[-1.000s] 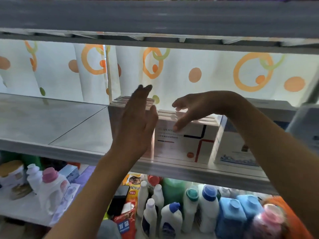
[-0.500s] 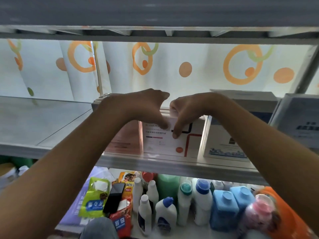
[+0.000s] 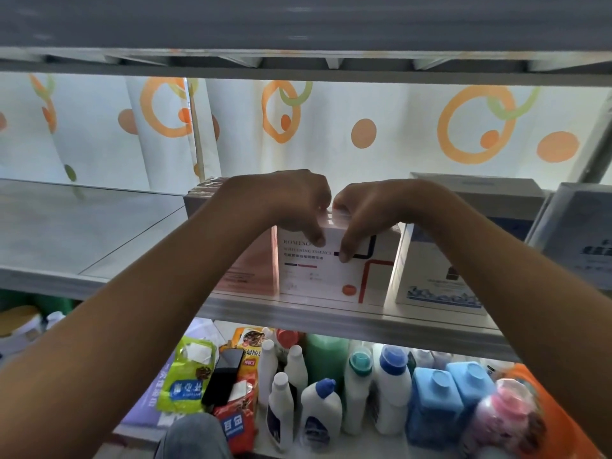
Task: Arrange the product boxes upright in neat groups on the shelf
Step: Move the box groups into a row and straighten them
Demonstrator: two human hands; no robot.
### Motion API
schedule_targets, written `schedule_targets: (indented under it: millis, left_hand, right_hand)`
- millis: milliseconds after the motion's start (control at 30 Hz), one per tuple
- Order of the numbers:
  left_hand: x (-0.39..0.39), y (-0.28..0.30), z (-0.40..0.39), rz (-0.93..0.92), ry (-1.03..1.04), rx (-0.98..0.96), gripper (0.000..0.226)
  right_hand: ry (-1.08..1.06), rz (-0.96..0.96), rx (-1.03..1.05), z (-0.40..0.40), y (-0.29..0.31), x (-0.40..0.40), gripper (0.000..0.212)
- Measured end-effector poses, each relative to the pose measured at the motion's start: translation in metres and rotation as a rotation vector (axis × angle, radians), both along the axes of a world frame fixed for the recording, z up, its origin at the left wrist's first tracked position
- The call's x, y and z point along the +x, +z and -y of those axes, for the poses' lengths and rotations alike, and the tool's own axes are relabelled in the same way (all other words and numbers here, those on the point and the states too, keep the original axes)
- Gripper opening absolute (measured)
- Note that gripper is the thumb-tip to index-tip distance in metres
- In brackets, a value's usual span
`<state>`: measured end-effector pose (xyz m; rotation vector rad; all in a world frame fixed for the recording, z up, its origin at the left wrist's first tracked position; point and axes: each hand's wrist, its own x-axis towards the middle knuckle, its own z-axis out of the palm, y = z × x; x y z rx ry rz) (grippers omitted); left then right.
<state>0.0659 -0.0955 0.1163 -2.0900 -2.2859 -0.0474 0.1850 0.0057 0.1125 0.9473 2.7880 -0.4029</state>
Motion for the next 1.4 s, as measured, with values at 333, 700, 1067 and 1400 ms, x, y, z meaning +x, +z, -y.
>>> schedule_targets:
  millis: [333, 700, 1067, 1400]
  left_hand:
    - [-0.006, -0.005, 0.007, 0.095, -0.044, 0.016, 0.042]
    - [0.003, -0.006, 0.018, 0.085, -0.053, 0.007, 0.049]
    - [0.012, -0.012, 0.018, -0.014, -0.010, 0.040, 0.071]
    - [0.015, -0.014, 0.016, 0.004, -0.032, 0.030, 0.087]
  right_hand:
    - [0.004, 0.022, -0.023, 0.003, 0.001, 0.002, 0.052]
    - [0.001, 0.054, 0.006, 0.012, 0.002, 0.004, 0.056]
    - [0.033, -0.015, 0.066, 0.016, 0.003, 0.012, 0.073]
    - [0.023, -0.097, 0.167, 0.023, 0.023, 0.033, 0.097]
